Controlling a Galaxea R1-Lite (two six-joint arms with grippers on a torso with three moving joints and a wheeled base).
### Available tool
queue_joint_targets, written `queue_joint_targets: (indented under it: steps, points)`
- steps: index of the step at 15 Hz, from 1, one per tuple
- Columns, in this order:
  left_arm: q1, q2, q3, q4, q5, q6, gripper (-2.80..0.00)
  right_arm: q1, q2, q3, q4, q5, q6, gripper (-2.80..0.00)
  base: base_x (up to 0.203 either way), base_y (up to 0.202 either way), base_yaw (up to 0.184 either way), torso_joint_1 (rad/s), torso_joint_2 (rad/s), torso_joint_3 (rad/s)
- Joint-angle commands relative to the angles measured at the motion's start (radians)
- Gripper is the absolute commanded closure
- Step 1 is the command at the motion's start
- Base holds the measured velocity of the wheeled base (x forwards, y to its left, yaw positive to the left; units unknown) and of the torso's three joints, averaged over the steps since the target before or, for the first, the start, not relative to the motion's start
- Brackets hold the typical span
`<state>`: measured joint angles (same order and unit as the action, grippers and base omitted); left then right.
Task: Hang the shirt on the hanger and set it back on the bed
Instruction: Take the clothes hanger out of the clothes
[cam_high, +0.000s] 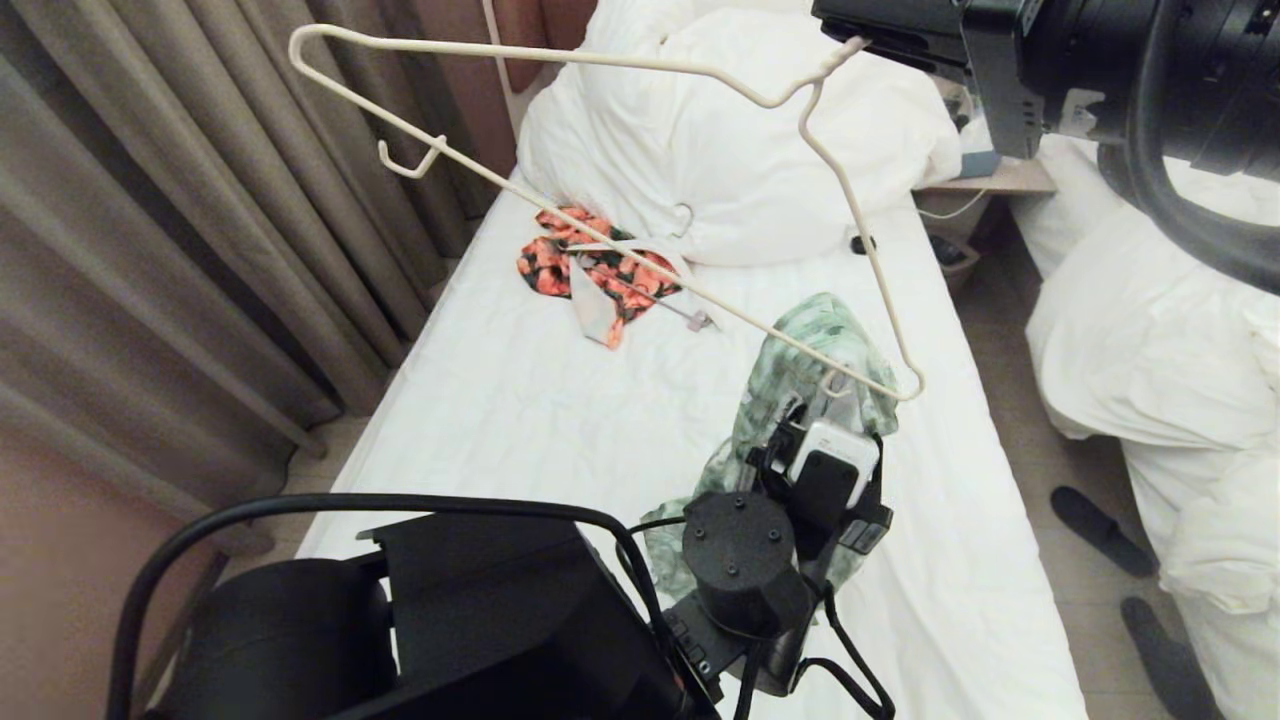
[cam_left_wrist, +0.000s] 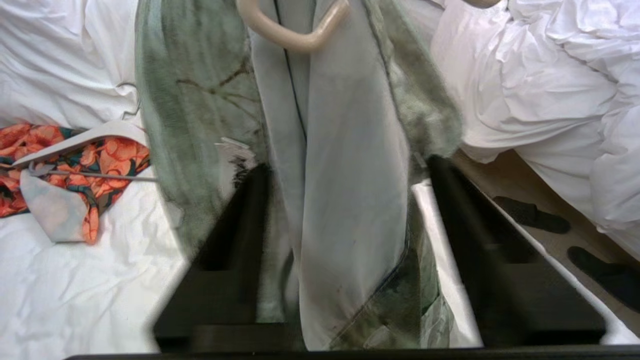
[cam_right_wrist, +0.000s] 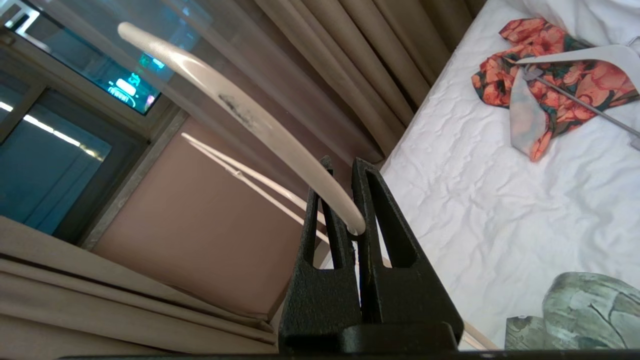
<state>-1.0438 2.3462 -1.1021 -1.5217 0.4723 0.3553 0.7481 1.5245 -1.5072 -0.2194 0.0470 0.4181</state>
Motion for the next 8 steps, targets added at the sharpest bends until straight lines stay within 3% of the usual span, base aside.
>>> queue_joint_targets:
  steps: [1,8]
  points:
    - [0.001,0.001,-0.001,-0.008,0.003,0.002,0.00,0.002,0.002,-0.001,-0.002,0.001,0.002,0.00,0.000,0.000,0.000,0.000,0.00,0.000]
    - [0.026,-0.041,-0.004,-0.008,0.003,0.019,0.00,0.005,-0.001,0.011,-0.002,-0.001,0.004,0.00,0.000,0.000,0.000,0.000,0.00,0.000]
